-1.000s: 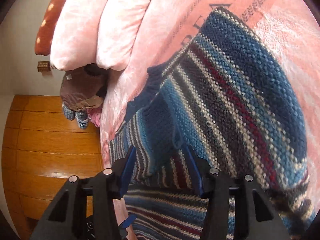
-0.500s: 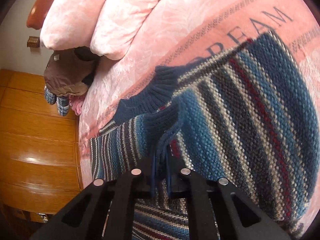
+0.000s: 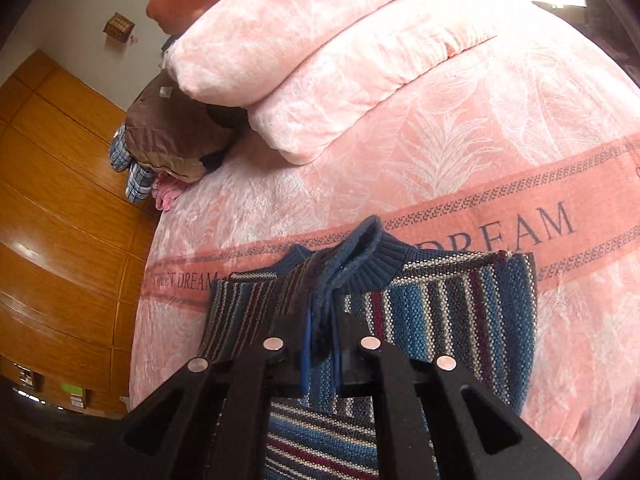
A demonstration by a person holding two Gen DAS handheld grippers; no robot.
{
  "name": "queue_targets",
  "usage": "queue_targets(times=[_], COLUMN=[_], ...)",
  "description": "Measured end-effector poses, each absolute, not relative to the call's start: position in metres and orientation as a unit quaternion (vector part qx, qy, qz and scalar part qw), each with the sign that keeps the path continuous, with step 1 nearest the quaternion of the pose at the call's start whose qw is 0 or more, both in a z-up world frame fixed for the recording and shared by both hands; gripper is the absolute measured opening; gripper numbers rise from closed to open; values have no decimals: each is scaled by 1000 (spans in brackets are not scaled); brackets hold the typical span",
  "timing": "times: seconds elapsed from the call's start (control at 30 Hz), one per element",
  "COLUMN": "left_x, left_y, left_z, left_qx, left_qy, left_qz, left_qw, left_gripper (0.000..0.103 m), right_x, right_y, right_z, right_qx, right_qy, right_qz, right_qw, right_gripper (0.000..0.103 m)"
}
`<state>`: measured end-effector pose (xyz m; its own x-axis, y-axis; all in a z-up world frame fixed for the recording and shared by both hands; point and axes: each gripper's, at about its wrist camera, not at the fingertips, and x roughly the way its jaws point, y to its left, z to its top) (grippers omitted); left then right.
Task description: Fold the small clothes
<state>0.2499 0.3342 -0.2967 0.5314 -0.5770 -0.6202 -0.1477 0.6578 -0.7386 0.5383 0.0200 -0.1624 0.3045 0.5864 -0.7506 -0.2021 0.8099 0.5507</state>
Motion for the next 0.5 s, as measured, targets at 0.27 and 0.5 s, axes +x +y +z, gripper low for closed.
queue_targets(times=[0.27, 0.5], left_x=[284, 367], left_y=[392, 439], left_z=[-255, -271], left_qx=[-410, -402], left_qy=[407, 449], left_qz=[-101, -61], left_qw=[810, 796], left_gripper=[92, 92], right_x=[531, 524], right_y=[-23, -47], right_z=[-235, -297], right_qx=[199, 213], right_qy=[567, 581], right_qz=[217, 184], right_qw=[769, 764], right_gripper=[7, 29])
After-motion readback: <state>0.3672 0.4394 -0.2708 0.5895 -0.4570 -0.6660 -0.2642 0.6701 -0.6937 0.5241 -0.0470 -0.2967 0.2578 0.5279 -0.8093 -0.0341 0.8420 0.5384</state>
